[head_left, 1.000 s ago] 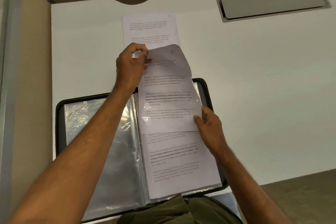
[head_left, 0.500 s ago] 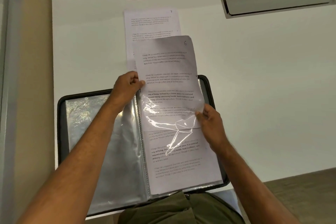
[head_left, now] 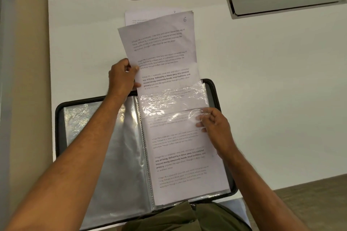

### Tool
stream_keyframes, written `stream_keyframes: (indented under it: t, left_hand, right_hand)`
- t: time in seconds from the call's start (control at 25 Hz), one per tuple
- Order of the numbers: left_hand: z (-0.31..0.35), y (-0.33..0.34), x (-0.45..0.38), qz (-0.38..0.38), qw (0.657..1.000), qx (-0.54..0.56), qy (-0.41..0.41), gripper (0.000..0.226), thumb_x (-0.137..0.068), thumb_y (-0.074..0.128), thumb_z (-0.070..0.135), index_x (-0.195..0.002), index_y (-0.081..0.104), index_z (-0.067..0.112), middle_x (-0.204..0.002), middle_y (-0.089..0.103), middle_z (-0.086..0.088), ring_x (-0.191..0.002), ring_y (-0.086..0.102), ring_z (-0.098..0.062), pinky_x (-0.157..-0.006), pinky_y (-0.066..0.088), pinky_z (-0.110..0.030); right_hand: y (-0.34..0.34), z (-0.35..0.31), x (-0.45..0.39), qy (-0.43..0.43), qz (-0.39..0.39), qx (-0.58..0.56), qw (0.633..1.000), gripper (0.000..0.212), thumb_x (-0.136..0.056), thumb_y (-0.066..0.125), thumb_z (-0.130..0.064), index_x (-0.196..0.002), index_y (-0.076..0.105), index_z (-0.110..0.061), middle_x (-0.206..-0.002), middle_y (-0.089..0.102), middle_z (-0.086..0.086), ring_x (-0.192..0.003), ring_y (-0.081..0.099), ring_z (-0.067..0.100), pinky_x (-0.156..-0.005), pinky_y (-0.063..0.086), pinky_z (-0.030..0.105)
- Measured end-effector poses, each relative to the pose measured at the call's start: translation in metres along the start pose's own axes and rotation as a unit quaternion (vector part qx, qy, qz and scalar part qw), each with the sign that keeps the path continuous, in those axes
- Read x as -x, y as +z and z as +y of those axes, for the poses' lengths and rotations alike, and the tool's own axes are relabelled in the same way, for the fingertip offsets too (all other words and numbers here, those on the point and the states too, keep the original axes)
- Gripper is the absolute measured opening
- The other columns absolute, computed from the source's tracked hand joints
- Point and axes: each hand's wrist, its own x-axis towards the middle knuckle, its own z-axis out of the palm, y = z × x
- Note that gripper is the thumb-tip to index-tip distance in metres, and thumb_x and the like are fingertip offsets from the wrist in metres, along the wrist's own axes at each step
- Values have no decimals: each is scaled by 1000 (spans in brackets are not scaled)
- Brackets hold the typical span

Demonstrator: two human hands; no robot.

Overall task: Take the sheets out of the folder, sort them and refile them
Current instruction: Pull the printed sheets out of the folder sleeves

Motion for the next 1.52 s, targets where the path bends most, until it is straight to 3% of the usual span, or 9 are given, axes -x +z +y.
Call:
stream_keyframes:
  t: [0.32,0.6,0.8,0.88,0.96,1.12,1.24,1.32,1.52]
  left_hand:
    - [13,9,-63,56,998,32,1,9,-99,64,12,-103,67,4,-113,70,-13,-106,71,-28,-75,65,-37]
    - [14,20,-78,66,997,36,-9,34,-98,61,12,-132,65,17,-117,63,4,-108,64,-12,-84,63,-30]
    - [3,17,-62,64,994,-42,74,31,-100,62,13,-130,66,18,-133,63,-1,-126,58,-14,-109,50,-35]
    - [0,13,-46,56,990,-78,108,29,-101,61,13,-129,67,17,-143,58,-2,-134,52,-13,-115,41,-24]
    - [-1,8,-21,27,987,-97,126,25,-101,61,13,-125,68,17,-143,56,-1,-134,50,-11,-112,36,-15]
    - [-23,-7,33,-5,967,-186,173,20,-99,63,14,-116,72,19,-134,61,-1,-129,52,-20,-114,40,-41]
    - [-43,-19,81,-3,936,-302,182,22,-98,65,23,-118,73,23,-129,59,2,-121,47,-20,-99,33,-36]
    - [-55,-24,113,-22,923,-335,190,23,-99,64,26,-119,73,21,-119,58,1,-111,48,-21,-92,39,-37]
    - [-70,-33,167,-95,955,-261,105,27,-102,60,30,-128,66,24,-118,54,9,-99,56,-12,-87,50,-31]
  right_hand:
    - [0,1,-2,-2,7,24,1000,18,-106,53,-19,-117,66,-25,-107,74,-3,-84,74,8,-76,59,28]
    - [2,2,-4,0,17,43,999,19,-105,54,-20,-118,65,-28,-106,75,-5,-85,75,9,-82,62,38]
    - [3,2,-5,5,22,47,999,20,-105,54,-21,-118,65,-30,-102,76,-6,-85,75,9,-83,62,38]
    - [3,1,-4,8,20,44,999,20,-104,54,-20,-119,65,-29,-101,76,-6,-86,75,10,-82,61,37]
    - [2,-1,-2,7,13,28,999,20,-104,55,-18,-120,64,-26,-101,77,-5,-85,75,11,-78,59,32]
    - [-3,-9,6,18,-15,-7,1000,18,-102,60,-20,-119,66,-24,-105,78,-2,-88,76,15,-77,59,30]
    - [-9,-16,15,49,-66,-12,997,18,-102,62,-23,-118,70,-22,-106,79,-1,-91,77,19,-83,62,37]
    - [-12,-21,22,71,-116,-1,991,21,-104,59,-27,-120,72,-20,-109,79,0,-96,78,20,-88,62,40]
    - [-14,-33,42,94,-225,57,968,39,-107,48,-45,-128,72,-23,-118,78,-5,-105,76,17,-98,60,47]
